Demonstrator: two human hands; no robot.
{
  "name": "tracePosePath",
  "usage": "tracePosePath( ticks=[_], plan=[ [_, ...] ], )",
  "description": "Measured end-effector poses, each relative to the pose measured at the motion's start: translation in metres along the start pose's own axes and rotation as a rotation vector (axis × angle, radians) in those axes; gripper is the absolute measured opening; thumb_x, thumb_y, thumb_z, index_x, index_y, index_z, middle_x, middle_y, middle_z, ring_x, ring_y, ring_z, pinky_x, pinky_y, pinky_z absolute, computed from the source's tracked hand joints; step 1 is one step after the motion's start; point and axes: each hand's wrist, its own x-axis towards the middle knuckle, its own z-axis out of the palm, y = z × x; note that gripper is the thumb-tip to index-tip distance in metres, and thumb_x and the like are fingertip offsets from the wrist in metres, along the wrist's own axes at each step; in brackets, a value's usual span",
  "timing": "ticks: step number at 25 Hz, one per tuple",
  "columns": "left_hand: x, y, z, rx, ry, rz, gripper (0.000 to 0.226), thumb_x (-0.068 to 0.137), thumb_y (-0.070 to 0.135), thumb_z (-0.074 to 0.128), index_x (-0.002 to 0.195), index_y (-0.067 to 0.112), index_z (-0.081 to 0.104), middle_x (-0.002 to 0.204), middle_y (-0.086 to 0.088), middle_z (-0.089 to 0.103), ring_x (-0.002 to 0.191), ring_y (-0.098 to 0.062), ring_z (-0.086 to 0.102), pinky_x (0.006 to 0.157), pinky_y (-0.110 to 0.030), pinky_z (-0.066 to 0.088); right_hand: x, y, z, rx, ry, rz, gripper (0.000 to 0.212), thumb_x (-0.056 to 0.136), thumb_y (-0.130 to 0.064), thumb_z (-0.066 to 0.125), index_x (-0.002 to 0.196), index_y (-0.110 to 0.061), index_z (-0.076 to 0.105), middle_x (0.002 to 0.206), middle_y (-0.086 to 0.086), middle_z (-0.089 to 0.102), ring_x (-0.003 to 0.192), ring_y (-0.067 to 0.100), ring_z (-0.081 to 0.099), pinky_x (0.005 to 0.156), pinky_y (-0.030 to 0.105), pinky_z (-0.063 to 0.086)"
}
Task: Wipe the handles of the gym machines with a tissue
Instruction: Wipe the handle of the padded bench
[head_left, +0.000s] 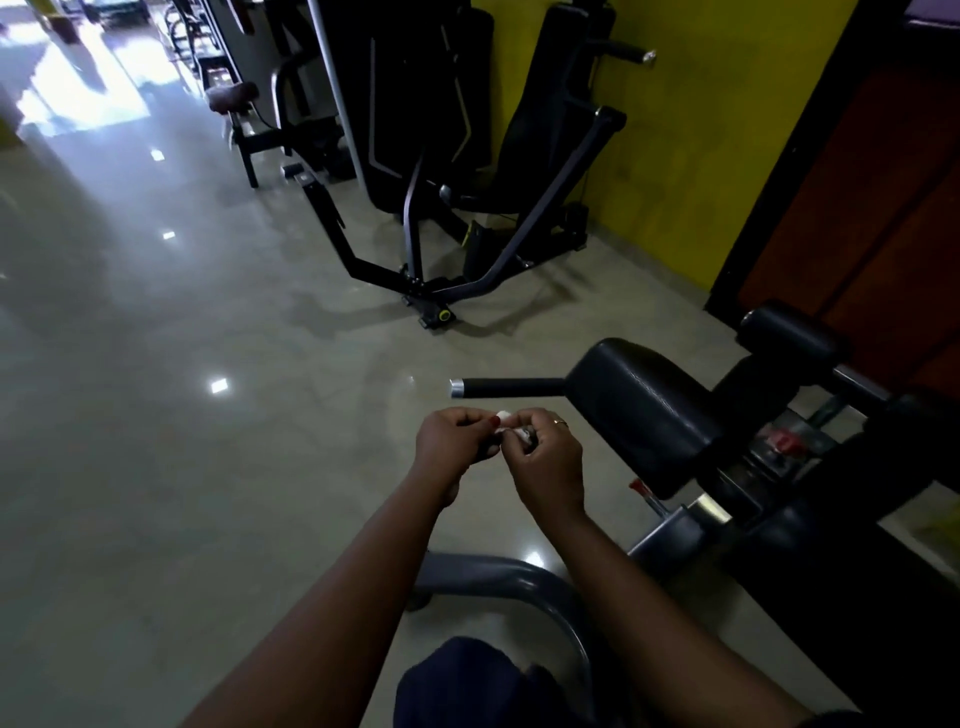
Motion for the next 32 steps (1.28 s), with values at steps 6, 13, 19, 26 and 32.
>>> tracePosePath(
  ticks=[6, 13, 19, 26, 32],
  plan=[
    [0.064, -0.004, -0.031, -0.004, 0.161, -0.127, 0.016, 0.094, 0.004, 0.057, 0.102, 0.000, 0.069, 0.088, -0.013, 0.068, 0.074, -0.019, 0.065, 0.071, -0.029, 0.056, 0.053, 0.014, 0.049, -0.149, -0.147, -0.103, 0.013, 0.082, -0.008, 0.062, 0.087, -0.020, 0.066, 0.091, -0.007, 0.066, 0.086, 0.012, 0.058, 0.074, 0.025, 0.045],
    [0.120, 0.002, -0.052, -0.007, 0.118, -0.264, 0.033, 0.097, -0.004, 0.035, 0.121, 0.000, 0.057, 0.098, -0.011, 0.063, 0.082, -0.023, 0.062, 0.073, -0.031, 0.051, 0.106, 0.031, 0.110, -0.496, -0.373, -0.446, 0.020, 0.080, -0.002, 0.066, 0.093, -0.015, 0.069, 0.094, 0.001, 0.068, 0.083, 0.021, 0.062, 0.071, 0.027, 0.047],
    [0.167, 0.007, -0.068, 0.115, 0.020, -0.381, 0.037, 0.100, -0.001, 0.031, 0.128, 0.000, 0.055, 0.108, -0.017, 0.063, 0.085, -0.025, 0.062, 0.067, -0.029, 0.050, 0.118, 0.032, 0.153, -0.945, -0.614, -0.444, 0.027, 0.089, 0.000, 0.044, 0.110, -0.002, 0.061, 0.111, 0.015, 0.061, 0.104, 0.029, 0.054, 0.087, 0.036, 0.045],
    [0.192, 0.004, -0.065, 0.189, -0.111, -0.405, 0.029, 0.097, 0.005, 0.041, 0.108, 0.007, 0.069, 0.090, -0.009, 0.070, 0.074, -0.017, 0.065, 0.068, -0.026, 0.050, 0.095, 0.075, 0.136, -0.778, -0.345, -0.738, 0.028, 0.090, -0.005, 0.050, 0.108, 0.005, 0.070, 0.119, 0.019, 0.066, 0.116, 0.031, 0.060, 0.101, 0.039, 0.047],
    [0.201, -0.002, -0.061, 0.240, -0.119, -0.378, 0.022, 0.094, 0.010, 0.052, 0.098, 0.005, 0.073, 0.095, -0.015, 0.070, 0.082, -0.021, 0.063, 0.071, -0.031, 0.053, 0.108, 0.068, 0.157, -0.776, -0.263, -0.635, 0.019, 0.080, -0.007, 0.064, 0.095, -0.002, 0.074, 0.106, 0.014, 0.071, 0.105, 0.027, 0.066, 0.112, 0.037, 0.026]
  ],
)
